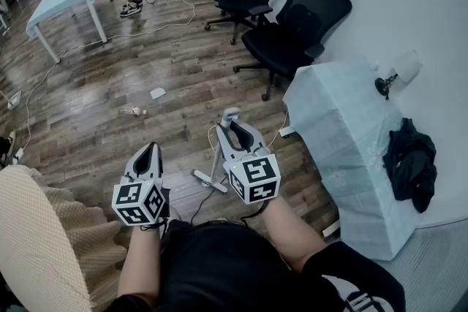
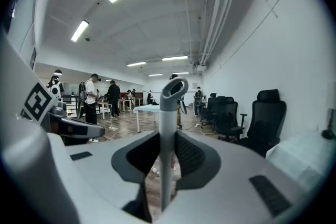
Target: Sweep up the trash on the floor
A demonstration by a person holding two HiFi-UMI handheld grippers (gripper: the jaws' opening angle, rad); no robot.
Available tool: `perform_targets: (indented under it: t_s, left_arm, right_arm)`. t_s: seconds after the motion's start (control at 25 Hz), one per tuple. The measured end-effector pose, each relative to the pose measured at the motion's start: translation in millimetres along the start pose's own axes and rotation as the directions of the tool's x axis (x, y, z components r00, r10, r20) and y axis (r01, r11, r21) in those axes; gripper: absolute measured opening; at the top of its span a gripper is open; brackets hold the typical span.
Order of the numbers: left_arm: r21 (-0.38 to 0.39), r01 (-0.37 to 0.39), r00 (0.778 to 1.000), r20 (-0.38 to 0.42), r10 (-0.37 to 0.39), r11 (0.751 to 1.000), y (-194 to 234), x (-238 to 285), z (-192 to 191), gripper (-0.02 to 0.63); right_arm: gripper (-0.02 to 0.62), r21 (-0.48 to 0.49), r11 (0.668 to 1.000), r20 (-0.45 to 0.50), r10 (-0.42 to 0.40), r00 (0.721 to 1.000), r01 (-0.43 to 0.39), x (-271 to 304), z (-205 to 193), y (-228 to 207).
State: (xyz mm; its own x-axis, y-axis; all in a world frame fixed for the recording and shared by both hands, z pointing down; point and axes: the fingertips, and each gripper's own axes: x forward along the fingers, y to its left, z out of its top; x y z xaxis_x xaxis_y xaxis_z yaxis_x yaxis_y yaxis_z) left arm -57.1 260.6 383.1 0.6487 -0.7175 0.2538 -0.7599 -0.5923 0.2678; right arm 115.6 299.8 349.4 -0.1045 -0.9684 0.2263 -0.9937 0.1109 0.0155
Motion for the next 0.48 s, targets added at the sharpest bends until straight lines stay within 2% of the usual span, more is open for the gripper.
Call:
perform_targets:
  t_s: [0.24,0.36,0.48]
  left_arm:
    - [0.015,-0.009,1.0,-0.019,0.01,1.0,-13,4,-13,-0.006]
    - [0.022,-0.009,0.999,-0.031,0.01,1.0,-20,4,-19,-0.006]
    - [0.032,-0.014,0.999,-0.029,0.015,0.999,-22,7,-16,-0.006]
  right_arm:
    - [0.101,-0.014,0.996,-0.004,0.089,0.996,-0.089,-8,-9,9]
    - [0.101,-0.033,0.983,0.012,0.181,0.983,-0.181,-15,-15,18]
    - [0.101,-0.072,0.952,0.019,0.298,0.954,-0.296,-17,-21,29]
